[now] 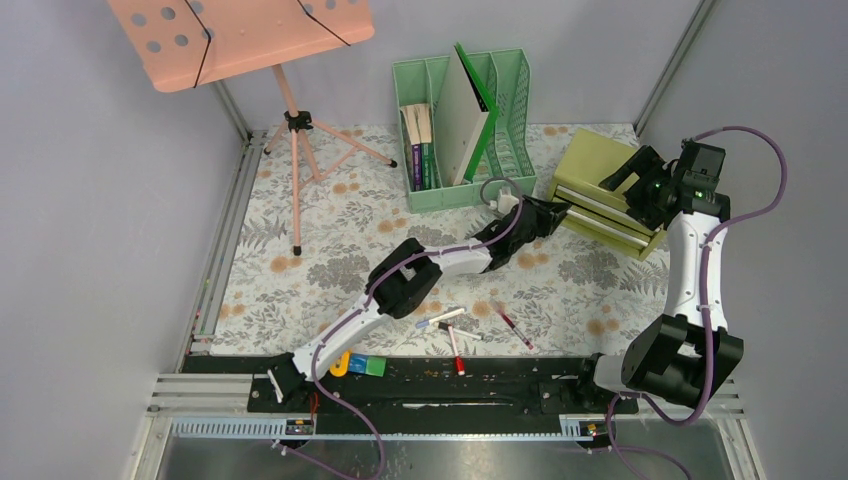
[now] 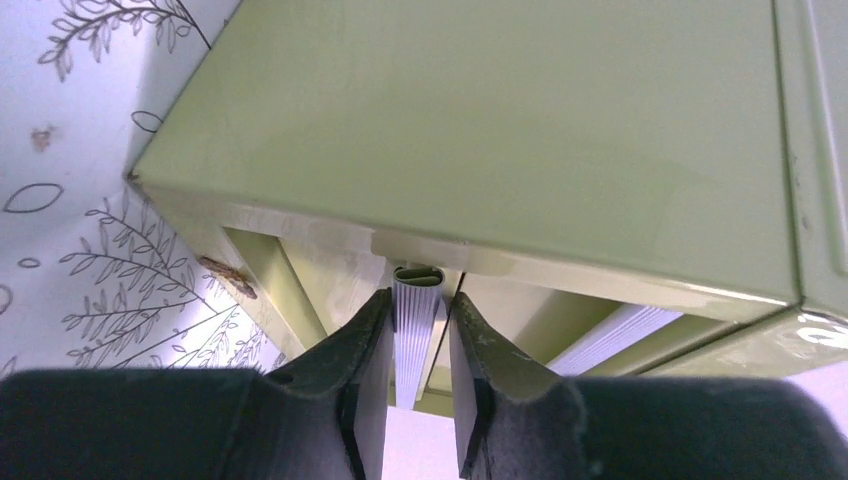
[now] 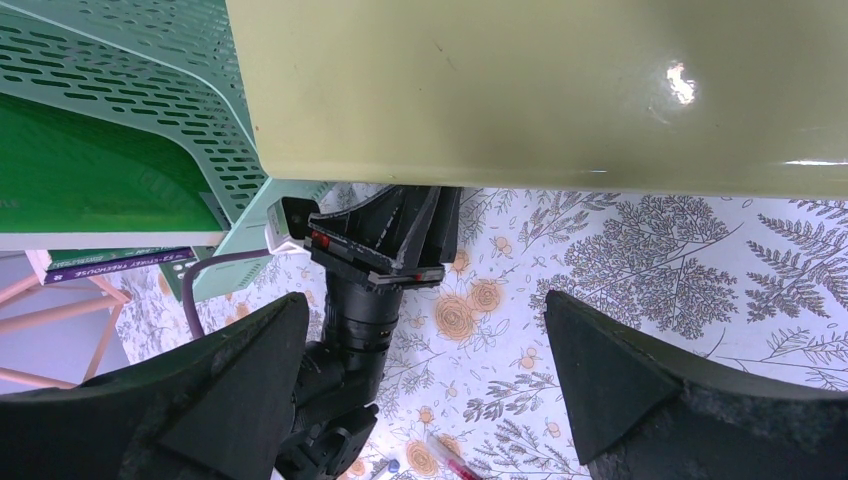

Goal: Organize the desk
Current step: Open the drawer in the storage box, then pick up the stationery from the corner of the board, then place the stationery in the drawer, then pick up the stationery from the corner of the board.

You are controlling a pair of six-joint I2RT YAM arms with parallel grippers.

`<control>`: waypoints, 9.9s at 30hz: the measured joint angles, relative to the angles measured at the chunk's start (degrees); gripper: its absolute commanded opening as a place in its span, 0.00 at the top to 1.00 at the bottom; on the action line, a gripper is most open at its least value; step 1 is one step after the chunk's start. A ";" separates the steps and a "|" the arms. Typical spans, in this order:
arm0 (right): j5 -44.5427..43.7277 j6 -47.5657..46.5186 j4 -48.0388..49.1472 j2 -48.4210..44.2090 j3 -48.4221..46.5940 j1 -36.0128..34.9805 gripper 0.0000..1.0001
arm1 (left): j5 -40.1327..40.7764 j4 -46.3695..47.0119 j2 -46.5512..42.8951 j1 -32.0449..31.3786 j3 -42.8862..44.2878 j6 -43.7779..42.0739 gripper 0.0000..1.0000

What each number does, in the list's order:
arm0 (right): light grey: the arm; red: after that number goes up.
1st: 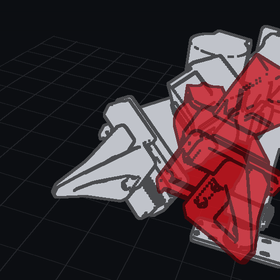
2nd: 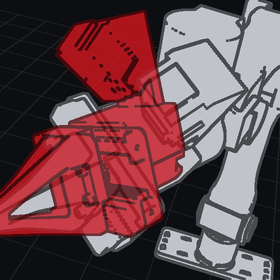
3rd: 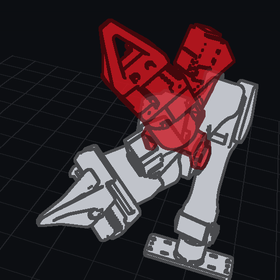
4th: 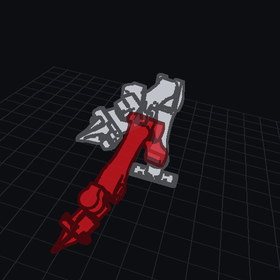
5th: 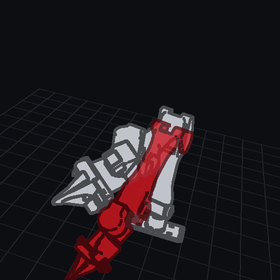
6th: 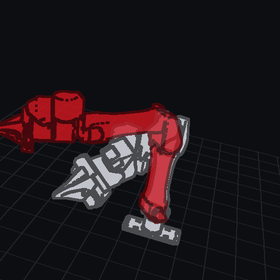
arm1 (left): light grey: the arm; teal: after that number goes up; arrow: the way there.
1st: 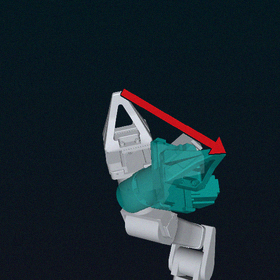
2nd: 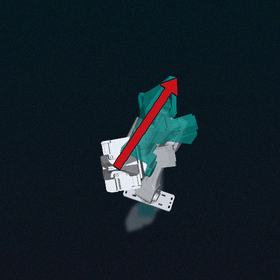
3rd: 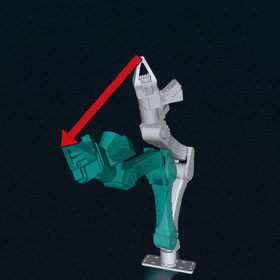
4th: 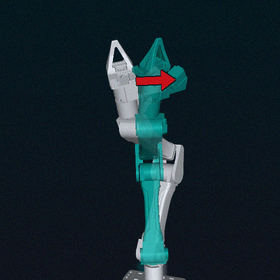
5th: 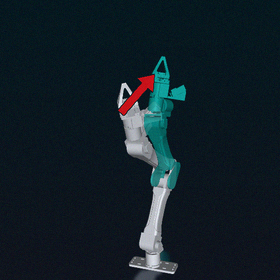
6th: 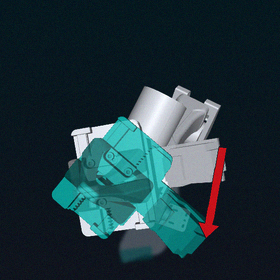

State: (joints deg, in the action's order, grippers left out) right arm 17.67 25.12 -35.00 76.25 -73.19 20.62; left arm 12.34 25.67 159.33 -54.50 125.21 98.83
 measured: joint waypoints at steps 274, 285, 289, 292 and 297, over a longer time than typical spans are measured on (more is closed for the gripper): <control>-9.16 48.41 32.13 -15.87 39.74 5.79 0.14 | 7.45 -43.19 -131.34 11.08 -96.50 -44.04 0.01; 1.92 44.89 32.74 -14.32 39.60 5.81 0.01 | 8.70 -41.48 -135.58 11.08 -99.76 -41.77 0.01; 5.55 43.01 32.22 -14.40 39.60 5.79 0.01 | 8.87 -41.51 -135.60 11.08 -100.50 -41.18 0.01; 7.63 41.40 30.34 -15.30 39.60 5.31 0.01 | 8.94 -41.51 -135.19 11.08 -100.50 -40.63 0.01; 9.25 37.99 26.23 -18.14 39.15 0.94 0.01 | 8.92 -41.57 -132.80 11.08 -100.50 -39.58 0.01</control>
State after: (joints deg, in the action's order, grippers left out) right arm 26.92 63.11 -8.78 58.11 -34.04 21.56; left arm 21.26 -15.90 26.52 -43.42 24.71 59.24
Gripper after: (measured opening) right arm 0.993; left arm 0.989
